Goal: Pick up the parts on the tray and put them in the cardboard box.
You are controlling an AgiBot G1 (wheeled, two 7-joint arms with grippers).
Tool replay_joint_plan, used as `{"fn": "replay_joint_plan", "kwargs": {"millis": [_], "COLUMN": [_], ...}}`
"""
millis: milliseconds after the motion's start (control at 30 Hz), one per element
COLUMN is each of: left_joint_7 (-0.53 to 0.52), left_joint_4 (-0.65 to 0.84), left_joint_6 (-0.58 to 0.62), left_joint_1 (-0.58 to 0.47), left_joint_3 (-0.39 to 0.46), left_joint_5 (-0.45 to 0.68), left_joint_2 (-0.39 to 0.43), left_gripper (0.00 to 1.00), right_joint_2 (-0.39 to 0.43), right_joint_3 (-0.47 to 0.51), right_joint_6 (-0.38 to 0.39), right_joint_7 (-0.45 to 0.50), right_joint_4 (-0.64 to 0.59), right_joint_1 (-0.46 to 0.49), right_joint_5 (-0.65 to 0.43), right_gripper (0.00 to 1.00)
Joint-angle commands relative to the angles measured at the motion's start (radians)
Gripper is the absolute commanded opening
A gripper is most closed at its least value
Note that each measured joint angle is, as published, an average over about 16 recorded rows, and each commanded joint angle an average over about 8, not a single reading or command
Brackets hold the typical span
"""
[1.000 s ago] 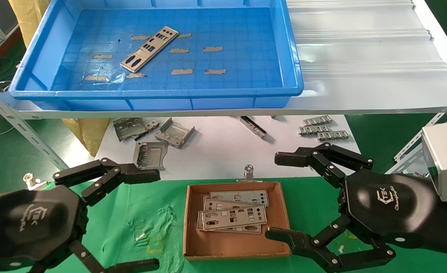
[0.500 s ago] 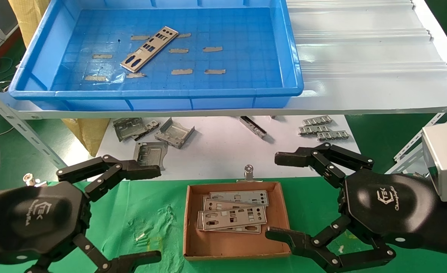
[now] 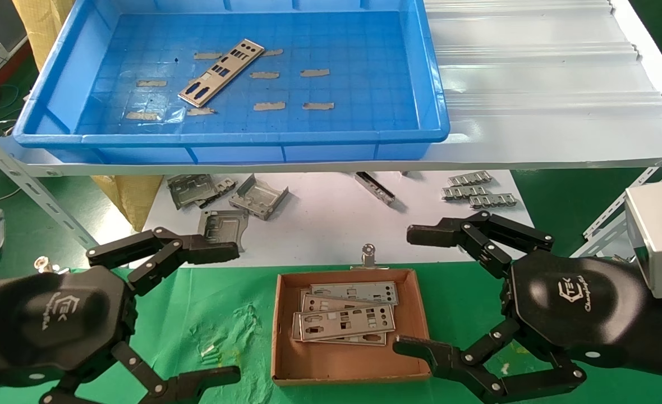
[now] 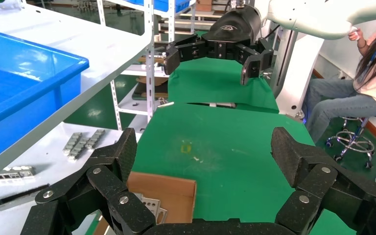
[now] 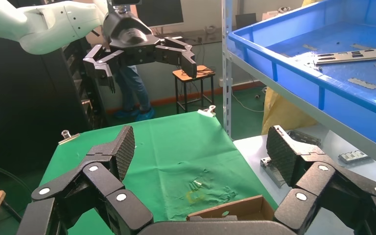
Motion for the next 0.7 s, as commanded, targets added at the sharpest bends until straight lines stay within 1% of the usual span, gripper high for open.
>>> {"fn": "replay_joint_plan", "kwargs": {"millis": [33, 700], "left_joint_7": [0.0, 0.002], "left_joint_4": [0.001, 0.004], "left_joint_6": [0.0, 0.0], "left_joint_1": [0.0, -0.002], "left_joint_3": [0.0, 0.002], "left_joint_5": [0.0, 0.002], "left_joint_2": [0.001, 0.003], "left_gripper": [1.0, 1.0], "right_joint_2": [0.0, 0.0], "right_joint_3": [0.0, 0.0], "right_joint_6": [0.0, 0.0], "right_joint_7": [0.0, 0.0], "right_joint_4": [0.0, 0.0], "right_joint_1": [0.0, 0.0], "right_joint_5": [0.0, 0.0], "right_gripper": [1.0, 1.0]}}
